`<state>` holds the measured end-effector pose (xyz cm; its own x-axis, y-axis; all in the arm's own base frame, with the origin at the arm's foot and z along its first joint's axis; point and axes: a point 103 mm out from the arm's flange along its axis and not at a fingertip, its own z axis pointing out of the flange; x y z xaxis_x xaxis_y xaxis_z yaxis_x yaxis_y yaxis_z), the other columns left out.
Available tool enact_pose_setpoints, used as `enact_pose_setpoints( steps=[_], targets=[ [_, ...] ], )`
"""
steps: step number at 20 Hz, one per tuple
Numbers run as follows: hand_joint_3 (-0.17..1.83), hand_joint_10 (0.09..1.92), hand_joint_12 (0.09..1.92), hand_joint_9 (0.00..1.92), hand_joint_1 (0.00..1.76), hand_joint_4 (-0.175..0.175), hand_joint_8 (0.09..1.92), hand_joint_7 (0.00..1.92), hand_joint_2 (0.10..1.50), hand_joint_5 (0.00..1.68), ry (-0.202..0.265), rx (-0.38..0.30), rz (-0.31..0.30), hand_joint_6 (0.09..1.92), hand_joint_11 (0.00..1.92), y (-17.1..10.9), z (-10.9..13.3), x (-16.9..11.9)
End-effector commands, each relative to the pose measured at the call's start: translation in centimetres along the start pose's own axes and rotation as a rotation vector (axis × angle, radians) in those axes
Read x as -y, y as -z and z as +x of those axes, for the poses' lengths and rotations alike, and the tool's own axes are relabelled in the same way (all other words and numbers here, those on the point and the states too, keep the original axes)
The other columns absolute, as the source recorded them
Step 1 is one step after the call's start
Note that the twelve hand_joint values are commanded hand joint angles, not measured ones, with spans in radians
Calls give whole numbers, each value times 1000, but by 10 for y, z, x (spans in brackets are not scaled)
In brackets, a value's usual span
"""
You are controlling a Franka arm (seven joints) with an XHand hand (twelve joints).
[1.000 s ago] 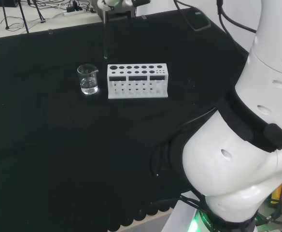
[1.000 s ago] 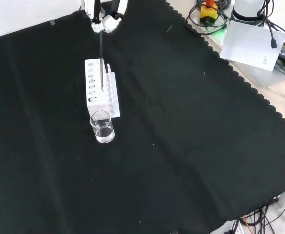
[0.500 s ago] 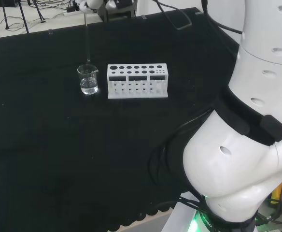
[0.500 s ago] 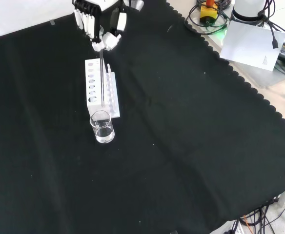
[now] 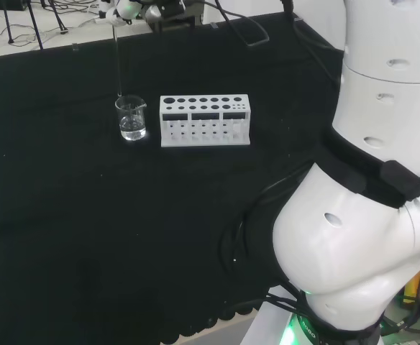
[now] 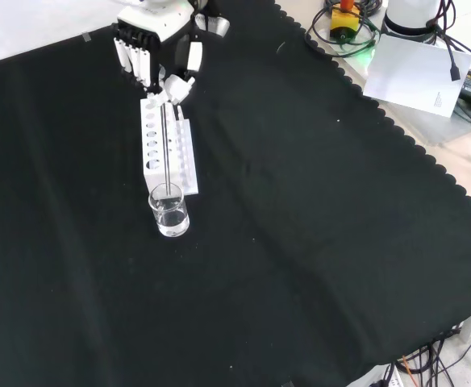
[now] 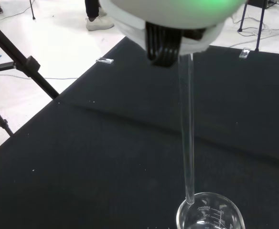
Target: Stir in the beaker to the left of the white test tube rack with the glass rod.
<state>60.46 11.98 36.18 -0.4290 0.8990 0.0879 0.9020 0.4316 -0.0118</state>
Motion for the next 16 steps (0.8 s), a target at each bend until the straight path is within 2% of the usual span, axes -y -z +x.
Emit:
enact_pose_setpoints(
  steps=[1, 7, 16],
  targets=[
    [616, 644, 881, 1718, 1331, -175, 673, 1403, 661, 1284, 0, 0, 14, 361, 1489, -11, -12, -5],
    [616, 644, 879, 1718, 1331, -175, 672, 1404, 660, 1285, 4, 12, 31, 359, 1488, -23, -21, -5],
    [617, 645, 878, 1720, 1331, -175, 669, 1405, 659, 1287, 15, 4, 77, 357, 1486, -57, -25, -9]
  ],
)
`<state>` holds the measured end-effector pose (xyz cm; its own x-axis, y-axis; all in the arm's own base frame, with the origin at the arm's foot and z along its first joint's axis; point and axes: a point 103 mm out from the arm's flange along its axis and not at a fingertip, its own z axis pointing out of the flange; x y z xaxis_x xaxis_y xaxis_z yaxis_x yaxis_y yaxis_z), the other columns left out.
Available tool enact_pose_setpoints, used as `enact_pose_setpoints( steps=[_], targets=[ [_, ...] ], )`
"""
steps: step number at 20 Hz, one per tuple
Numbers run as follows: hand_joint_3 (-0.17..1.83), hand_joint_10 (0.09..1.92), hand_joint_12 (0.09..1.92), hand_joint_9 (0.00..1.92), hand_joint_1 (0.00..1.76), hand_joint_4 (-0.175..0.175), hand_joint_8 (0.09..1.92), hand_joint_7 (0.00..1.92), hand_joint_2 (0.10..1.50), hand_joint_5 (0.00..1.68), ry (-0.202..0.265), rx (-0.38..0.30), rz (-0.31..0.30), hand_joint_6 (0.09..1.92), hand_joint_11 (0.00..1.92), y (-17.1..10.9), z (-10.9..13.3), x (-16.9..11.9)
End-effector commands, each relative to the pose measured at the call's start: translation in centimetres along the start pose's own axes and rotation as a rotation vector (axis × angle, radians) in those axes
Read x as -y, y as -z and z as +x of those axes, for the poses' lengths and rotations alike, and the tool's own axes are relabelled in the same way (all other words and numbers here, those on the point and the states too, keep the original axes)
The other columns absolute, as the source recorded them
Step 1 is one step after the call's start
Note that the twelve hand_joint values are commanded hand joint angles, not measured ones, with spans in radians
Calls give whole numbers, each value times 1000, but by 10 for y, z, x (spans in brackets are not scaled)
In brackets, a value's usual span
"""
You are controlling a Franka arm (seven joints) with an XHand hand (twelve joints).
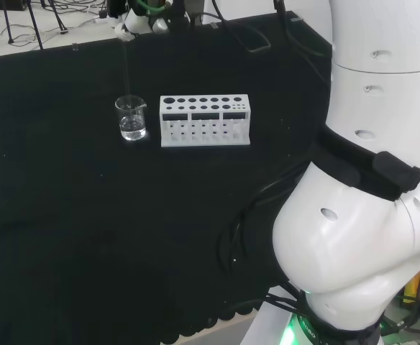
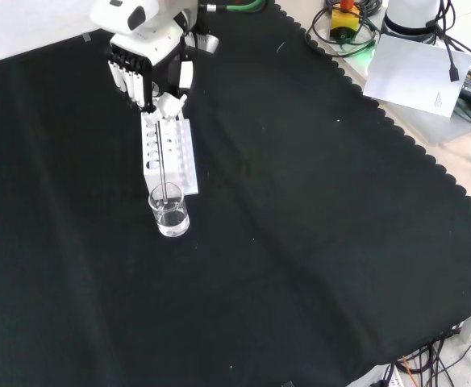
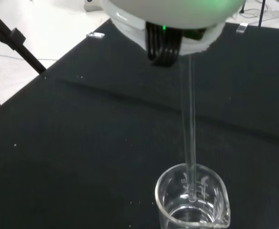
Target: Stir in the beaker to the left of the white test tube rack with the glass rod.
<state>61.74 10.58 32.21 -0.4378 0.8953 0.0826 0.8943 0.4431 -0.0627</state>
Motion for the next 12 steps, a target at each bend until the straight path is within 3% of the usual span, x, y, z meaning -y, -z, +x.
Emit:
enact_pose_setpoints(
  steps=[1, 12],
  targets=[
    [617, 645, 878, 1720, 1331, -175, 669, 1405, 659, 1287, 4, -2, 31, 356, 1486, -23, -4, -4],
    [618, 645, 875, 1720, 1331, -175, 665, 1407, 658, 1288, 26, 14, 76, 355, 1484, -38, 3, -10]
  ],
)
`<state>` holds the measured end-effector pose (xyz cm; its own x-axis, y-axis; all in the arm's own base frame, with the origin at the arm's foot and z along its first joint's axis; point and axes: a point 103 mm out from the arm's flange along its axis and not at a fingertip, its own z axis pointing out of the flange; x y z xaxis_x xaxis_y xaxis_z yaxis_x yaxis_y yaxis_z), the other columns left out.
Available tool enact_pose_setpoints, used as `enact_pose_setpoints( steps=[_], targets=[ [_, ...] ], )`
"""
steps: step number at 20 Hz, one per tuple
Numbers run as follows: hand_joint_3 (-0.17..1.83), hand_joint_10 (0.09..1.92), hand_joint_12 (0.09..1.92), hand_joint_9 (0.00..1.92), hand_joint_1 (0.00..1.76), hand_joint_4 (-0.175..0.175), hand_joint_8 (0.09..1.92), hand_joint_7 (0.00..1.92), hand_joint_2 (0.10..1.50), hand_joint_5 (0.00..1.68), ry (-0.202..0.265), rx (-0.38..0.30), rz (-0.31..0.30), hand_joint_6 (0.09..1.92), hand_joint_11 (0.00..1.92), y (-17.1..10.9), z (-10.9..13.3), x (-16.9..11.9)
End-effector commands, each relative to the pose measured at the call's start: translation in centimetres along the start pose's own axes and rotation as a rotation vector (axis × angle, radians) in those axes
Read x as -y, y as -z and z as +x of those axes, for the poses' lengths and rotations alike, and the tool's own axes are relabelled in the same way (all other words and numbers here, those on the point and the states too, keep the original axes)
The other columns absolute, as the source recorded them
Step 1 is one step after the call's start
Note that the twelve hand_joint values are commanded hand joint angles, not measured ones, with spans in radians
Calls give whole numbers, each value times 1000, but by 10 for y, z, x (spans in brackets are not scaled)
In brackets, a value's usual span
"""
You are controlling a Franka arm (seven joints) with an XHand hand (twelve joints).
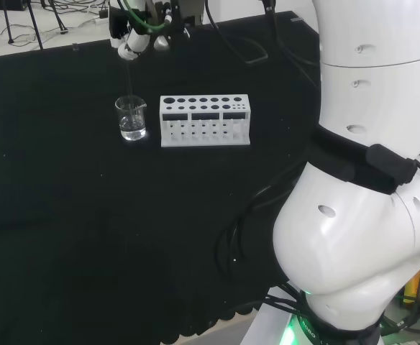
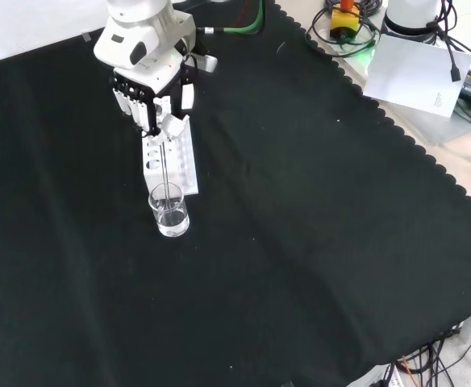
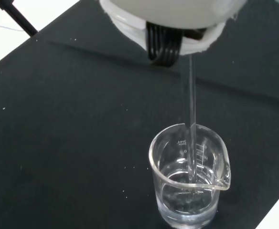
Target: Stir in the beaker to the left of the white test tube rack with the glass rod.
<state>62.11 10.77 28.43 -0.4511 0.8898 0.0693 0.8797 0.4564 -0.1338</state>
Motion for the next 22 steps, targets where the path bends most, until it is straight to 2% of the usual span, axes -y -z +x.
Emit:
enact_pose_setpoints(
  steps=[1, 7, 13, 15, 18, 22],
  targets=[
    [618, 645, 875, 1720, 1331, -175, 665, 1407, 658, 1288, 15, -1, 2, 355, 1483, 0, 6, -4],
    [618, 645, 874, 1720, 1331, -175, 663, 1408, 658, 1289, 6, -2, -4, 354, 1483, 4, -5, -8],
    [617, 645, 873, 1720, 1331, -175, 664, 1408, 659, 1289, -28, -9, -13, 352, 1482, 7, -28, 9],
    [616, 645, 872, 1720, 1331, -175, 664, 1408, 659, 1290, -37, -17, -7, 352, 1482, 2, -29, 15],
    [616, 645, 872, 1721, 1331, -175, 663, 1408, 659, 1290, -19, -12, 12, 351, 1482, -8, -16, 18],
    [615, 645, 871, 1721, 1331, -175, 662, 1408, 659, 1290, 57, -2, 6, 351, 1481, -14, 21, 9]
  ],
)
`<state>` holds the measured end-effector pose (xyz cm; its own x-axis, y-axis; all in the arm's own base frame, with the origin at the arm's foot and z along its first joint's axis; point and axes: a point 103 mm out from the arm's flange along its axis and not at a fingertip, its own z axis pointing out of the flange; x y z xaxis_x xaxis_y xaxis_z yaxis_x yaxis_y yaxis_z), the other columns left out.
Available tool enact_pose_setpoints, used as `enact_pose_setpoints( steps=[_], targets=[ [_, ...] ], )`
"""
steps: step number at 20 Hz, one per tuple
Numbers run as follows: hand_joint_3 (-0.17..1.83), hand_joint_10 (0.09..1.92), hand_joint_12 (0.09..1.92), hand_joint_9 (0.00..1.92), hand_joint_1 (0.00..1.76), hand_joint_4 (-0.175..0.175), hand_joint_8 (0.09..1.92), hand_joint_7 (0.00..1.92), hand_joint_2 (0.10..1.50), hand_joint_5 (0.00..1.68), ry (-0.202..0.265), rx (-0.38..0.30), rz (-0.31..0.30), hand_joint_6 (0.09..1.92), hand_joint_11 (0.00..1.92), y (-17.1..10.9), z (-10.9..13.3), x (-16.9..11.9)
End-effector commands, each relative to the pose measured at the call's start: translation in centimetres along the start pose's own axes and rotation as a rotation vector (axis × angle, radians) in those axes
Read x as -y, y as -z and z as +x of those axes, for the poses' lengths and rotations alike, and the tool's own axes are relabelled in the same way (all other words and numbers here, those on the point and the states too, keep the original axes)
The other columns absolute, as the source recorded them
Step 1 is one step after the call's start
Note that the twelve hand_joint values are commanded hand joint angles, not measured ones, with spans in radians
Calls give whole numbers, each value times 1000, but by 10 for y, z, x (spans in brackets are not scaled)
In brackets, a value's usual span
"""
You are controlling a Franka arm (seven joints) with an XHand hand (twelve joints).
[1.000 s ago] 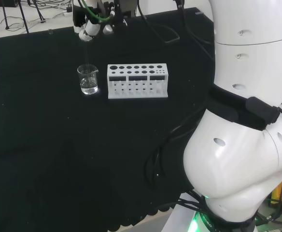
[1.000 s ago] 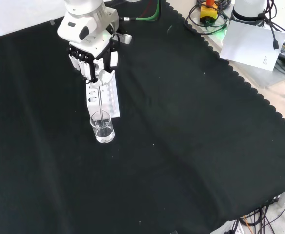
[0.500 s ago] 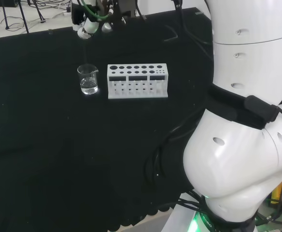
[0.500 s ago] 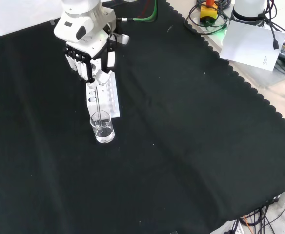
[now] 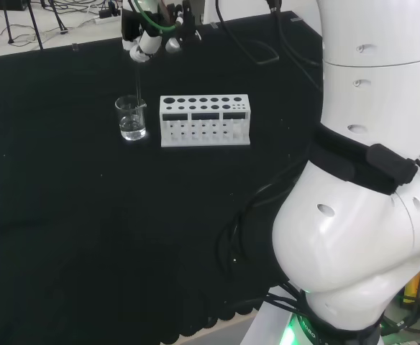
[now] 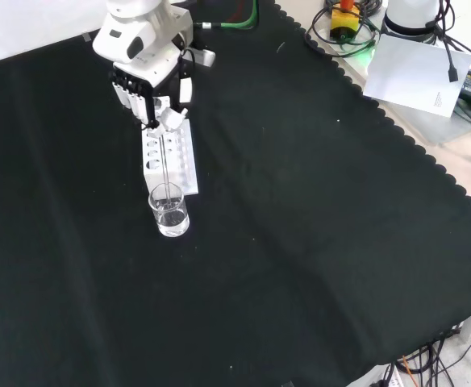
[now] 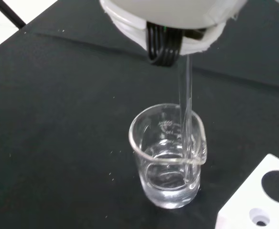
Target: Stir in the beaker to the left of the white test tube rack with the glass rod.
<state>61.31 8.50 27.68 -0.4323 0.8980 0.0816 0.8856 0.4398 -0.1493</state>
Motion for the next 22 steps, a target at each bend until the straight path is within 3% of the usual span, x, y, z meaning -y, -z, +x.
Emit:
enact_pose_setpoints(
  steps=[1, 8, 11, 17, 22],
  targets=[
    [615, 645, 871, 1721, 1331, -175, 662, 1408, 659, 1290, 87, 16, -12, 351, 1481, -4, 45, -10],
    [615, 645, 869, 1721, 1331, -175, 660, 1409, 659, 1290, 119, 33, -47, 350, 1480, 11, 61, -32],
    [615, 645, 869, 1721, 1331, -175, 660, 1409, 659, 1290, 88, 34, -49, 350, 1479, 13, 44, -36],
    [615, 645, 868, 1721, 1331, -175, 659, 1409, 659, 1291, -4, 17, -46, 349, 1478, 10, -18, -24],
    [614, 645, 867, 1722, 1331, -175, 657, 1410, 660, 1291, -23, 18, -36, 349, 1478, 10, -31, -8]
  ],
)
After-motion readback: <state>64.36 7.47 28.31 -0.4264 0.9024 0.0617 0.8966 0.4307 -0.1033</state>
